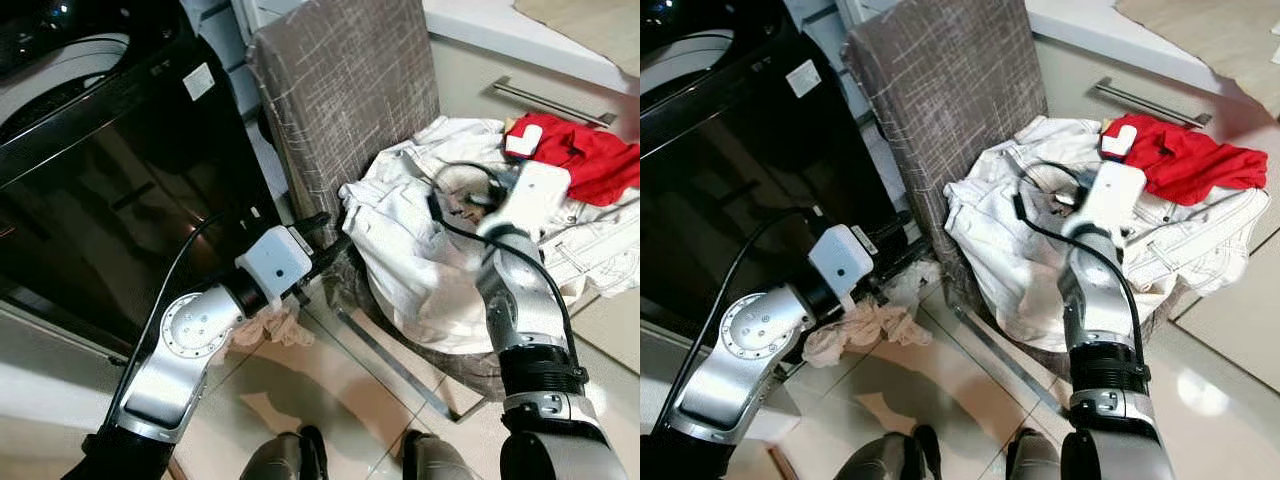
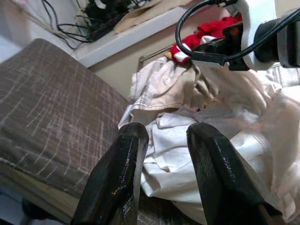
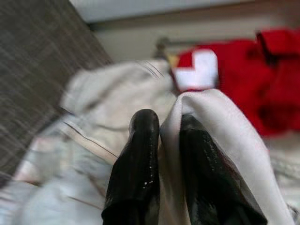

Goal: Clothes washing

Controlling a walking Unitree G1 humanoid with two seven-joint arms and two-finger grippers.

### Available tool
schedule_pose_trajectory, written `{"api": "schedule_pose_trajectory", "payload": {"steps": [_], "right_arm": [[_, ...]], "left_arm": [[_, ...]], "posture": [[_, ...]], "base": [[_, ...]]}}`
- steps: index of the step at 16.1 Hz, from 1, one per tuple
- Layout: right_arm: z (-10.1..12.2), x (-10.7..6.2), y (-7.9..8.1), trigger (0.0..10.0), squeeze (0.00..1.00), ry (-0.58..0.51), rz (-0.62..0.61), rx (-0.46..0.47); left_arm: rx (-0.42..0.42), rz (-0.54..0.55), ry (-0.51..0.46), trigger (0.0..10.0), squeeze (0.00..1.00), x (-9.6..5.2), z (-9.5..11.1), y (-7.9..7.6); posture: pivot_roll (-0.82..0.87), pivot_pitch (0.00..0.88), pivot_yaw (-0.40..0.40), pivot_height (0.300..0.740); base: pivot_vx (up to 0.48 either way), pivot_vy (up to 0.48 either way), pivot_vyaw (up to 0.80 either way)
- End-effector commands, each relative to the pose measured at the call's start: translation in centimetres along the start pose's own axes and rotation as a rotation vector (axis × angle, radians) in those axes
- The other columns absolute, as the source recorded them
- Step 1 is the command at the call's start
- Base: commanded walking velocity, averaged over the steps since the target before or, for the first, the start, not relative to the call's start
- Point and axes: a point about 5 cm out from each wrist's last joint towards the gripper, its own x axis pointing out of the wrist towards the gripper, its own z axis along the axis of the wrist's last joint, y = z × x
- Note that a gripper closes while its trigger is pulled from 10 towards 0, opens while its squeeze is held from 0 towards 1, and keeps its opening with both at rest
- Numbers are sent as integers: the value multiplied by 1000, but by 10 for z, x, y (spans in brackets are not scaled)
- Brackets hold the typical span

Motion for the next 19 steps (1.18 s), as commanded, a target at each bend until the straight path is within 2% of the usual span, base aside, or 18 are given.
{"api": "schedule_pose_trajectory", "payload": {"steps": [1,4,5,7,9,14,16,17,18,19], "right_arm": [[16,3,10,0,0,-47,54,-4],[35,10,15,0,0,-99,87,24],[44,13,18,0,0,-127,109,18],[82,25,28,0,0,-237,168,-10],[93,27,32,0,0,-269,197,-45],[108,30,50,0,0,-323,297,-118],[111,32,50,0,0,-329,308,-126],[109,32,50,0,0,-316,311,-125],[91,31,48,0,35,-264,309,-112],[79,29,47,0,75,-231,302,-113]], "left_arm": [[0,16,15,10000,0,1,-4,-1],[1,32,11,10000,0,4,-5,0],[4,36,10,10000,0,5,-5,1],[9,57,0,10000,0,10,-6,2],[12,73,-6,10000,0,13,-6,3],[11,142,-3,10000,0,18,-8,4],[32,200,10,10000,0,22,-10,7],[32,230,24,10000,0,22,-11,9],[13,341,79,10000,0,23,-17,16],[-2,389,107,10000,0,22,-21,18]], "posture": [[-91,116,114,740],[-96,102,110,740],[-98,97,109,740],[-101,77,94,740],[-100,68,88,740],[-104,34,63,740],[-104,31,59,740],[-104,31,59,740],[-101,35,57,740],[-101,37,57,740]], "base": [[0,0,0],[0,0,0],[0,0,0],[0,0,0],[0,0,0],[0,0,0],[0,0,0],[0,0,781],[0,0,706],[0,0,706]]}}
